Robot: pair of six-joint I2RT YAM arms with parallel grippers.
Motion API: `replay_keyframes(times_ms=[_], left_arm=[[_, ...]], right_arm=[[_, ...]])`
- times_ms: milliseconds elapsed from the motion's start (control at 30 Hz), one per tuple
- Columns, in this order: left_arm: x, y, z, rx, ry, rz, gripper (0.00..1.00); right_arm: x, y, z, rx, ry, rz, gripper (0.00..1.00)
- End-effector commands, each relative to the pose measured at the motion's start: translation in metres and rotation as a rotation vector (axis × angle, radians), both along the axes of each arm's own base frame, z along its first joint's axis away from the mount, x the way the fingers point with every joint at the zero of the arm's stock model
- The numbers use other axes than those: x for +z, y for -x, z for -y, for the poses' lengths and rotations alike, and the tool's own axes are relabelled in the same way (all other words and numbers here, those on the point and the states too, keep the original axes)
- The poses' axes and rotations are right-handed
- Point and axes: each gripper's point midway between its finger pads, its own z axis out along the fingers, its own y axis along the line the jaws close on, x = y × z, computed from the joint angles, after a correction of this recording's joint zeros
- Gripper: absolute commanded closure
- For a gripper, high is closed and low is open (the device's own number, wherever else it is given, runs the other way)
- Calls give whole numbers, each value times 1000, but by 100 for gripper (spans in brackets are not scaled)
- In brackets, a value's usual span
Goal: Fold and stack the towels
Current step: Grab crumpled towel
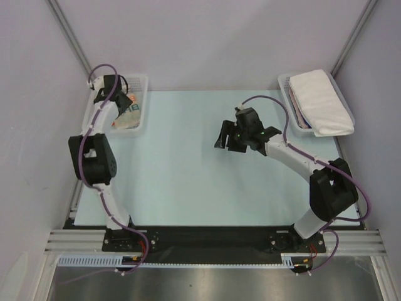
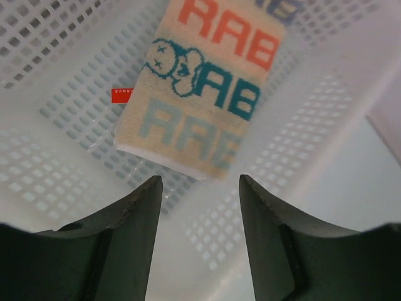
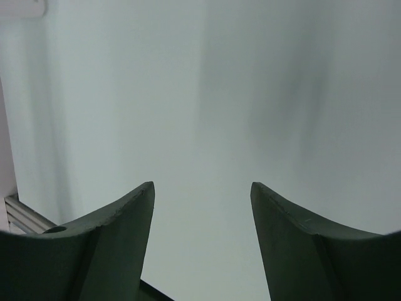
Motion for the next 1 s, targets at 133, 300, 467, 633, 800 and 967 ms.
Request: replay_keyframes(times_ms=[133,300,467,633,800,967], left_arm=[[-67,-30,-28,115,14,-157,41],[-103,-35,-30,119,36,-226,39],[-132,-35,-30,106,60,-257,46],[-145,-41,-30,91,67,-271,55],[-142,-47,-31,71,76,-250,78],[-104,-58,-30,51,70,-152,100]], right_arm=[[-10,12,-11,102,33,54,32],[-17,17,-15,132,11,30,33],[-14,16,-12,135,3,33,33],[-14,18,-14,150,-16,22,33],[-10,16,-15,151,-22,28,34],[-10,14,-15,149,-14,34,34]])
